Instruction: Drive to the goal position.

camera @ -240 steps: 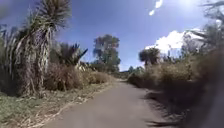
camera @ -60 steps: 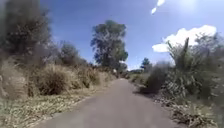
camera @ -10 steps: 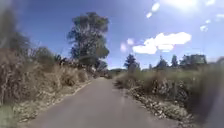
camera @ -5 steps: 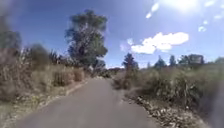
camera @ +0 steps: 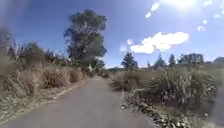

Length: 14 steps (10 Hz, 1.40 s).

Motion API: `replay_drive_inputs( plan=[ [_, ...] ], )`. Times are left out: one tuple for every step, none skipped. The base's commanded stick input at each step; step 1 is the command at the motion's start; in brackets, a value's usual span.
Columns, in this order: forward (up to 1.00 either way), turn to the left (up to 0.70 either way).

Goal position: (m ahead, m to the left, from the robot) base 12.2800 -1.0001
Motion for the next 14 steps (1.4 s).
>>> replay_drive_inputs(
  plan=[
    [0.57,0.56],
    [0.90,0.44],
    [1.00,0.40],
    [1.00,0.40],
    [1.00,0.40],
    [1.00,0.40],
    [1.00,0.40],
    [1.00,0.40],
    [1.00,0.26],
    [1.00,0.12],
    [1.00,0.00],
    [1.00,0.00],
    [1.00,0.00],
    [1.00,0.00]
  ],
)
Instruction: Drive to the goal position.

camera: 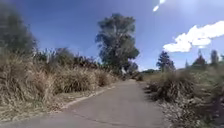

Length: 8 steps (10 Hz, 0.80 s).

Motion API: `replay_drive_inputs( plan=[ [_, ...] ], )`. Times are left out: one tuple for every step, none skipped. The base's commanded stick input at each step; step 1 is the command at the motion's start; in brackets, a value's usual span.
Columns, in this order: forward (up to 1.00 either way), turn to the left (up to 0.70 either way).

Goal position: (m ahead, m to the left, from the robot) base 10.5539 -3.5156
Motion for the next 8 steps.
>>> replay_drive_inputs(
  plan=[
    [1.00,0.00],
    [1.00,0.00],
    [1.00,-0.04],
    [1.00,-0.19],
    [1.00,-0.33],
    [1.00,-0.40],
    [1.00,-0.40],
    [1.00,-0.40]
  ],
)
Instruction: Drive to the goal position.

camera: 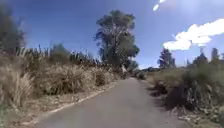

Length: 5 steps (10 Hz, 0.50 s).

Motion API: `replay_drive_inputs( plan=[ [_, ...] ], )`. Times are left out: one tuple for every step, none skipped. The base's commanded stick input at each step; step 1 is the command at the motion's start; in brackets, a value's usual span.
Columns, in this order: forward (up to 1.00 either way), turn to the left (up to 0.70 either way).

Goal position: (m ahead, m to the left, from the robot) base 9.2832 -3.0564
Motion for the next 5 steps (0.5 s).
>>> replay_drive_inputs(
  plan=[
    [1.00,-0.40],
    [1.00,-0.40],
    [1.00,-0.40],
    [1.00,-0.29],
    [1.00,-0.16]
  ],
)
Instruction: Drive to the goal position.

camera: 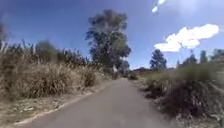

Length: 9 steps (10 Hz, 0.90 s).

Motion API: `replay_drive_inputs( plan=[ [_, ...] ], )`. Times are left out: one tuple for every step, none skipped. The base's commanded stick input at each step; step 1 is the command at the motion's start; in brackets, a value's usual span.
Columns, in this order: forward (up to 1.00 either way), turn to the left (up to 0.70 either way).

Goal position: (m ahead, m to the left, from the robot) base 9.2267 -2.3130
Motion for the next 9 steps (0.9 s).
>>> replay_drive_inputs(
  plan=[
    [1.00,-0.04],
    [1.00,0.00],
    [1.00,0.00],
    [1.00,0.00],
    [1.00,0.00],
    [1.00,0.00],
    [1.00,0.00],
    [1.00,0.00],
    [1.00,0.00]
  ],
)
